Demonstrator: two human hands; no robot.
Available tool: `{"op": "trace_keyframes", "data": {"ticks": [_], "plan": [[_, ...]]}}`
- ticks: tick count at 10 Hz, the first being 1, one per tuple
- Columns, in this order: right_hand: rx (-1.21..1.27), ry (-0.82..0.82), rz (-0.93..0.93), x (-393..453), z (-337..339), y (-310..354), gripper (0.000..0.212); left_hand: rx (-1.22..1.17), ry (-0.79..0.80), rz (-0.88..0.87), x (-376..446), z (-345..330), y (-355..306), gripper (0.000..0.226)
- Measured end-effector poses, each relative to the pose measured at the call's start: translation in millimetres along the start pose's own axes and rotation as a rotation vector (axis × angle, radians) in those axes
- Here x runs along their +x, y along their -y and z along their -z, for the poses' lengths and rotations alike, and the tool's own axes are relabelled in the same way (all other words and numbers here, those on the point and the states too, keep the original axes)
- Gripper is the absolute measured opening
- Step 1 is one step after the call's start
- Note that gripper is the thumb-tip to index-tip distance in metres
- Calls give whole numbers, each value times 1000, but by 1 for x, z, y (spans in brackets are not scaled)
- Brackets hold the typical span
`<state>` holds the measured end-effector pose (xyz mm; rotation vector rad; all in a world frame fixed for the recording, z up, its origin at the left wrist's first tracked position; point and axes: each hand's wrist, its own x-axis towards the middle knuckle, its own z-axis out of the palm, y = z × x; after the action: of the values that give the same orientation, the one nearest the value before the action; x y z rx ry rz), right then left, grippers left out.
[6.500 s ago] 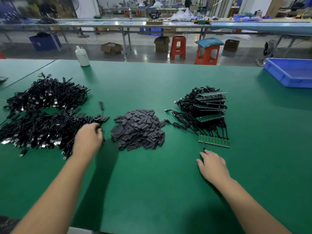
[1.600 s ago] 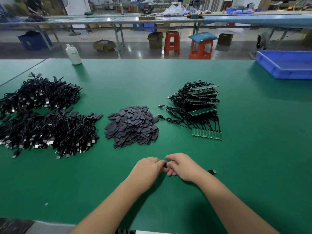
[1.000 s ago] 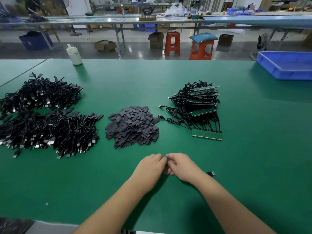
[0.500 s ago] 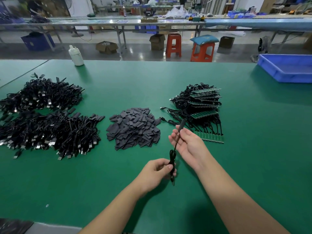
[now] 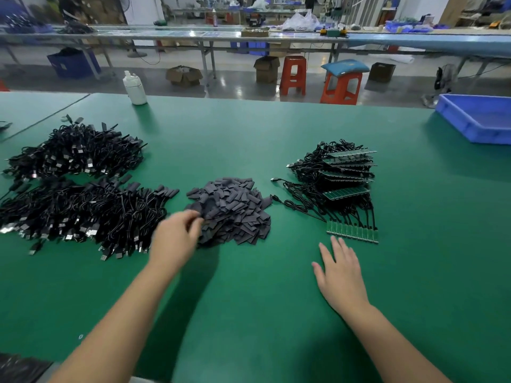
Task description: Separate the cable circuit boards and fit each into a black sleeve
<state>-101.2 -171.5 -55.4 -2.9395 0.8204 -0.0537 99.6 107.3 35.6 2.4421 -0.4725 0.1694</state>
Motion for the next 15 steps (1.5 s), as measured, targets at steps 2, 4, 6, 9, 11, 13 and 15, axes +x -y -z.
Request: {"op": "trace_keyframes", "data": {"ticks": [2,4,6,9,11,13,15], "plan": [[29,-2,-59,3,-12,-3,65,370,-189,223,69,45,76,30],[21,-6,-73,4,-13,-3,65,585,-84,327,67,38,107,22],[8,-7,-70,3,-13,-3,65,412,-251,-106,48,-5,50,40],[25,10,-76,2,-11,-1,65,307,35,-447,-56,-135,-25,44],[33,-27,-78,18,7,-12,63,414,112,-350,-51,-133,-25,52],[-52,55,-119,64,24,-56,76,392,114,-294,-51,-132,-24,58],[-42,151,-99,86,30,-63,75,356,133,-275,-51,-133,-24,59]]}}
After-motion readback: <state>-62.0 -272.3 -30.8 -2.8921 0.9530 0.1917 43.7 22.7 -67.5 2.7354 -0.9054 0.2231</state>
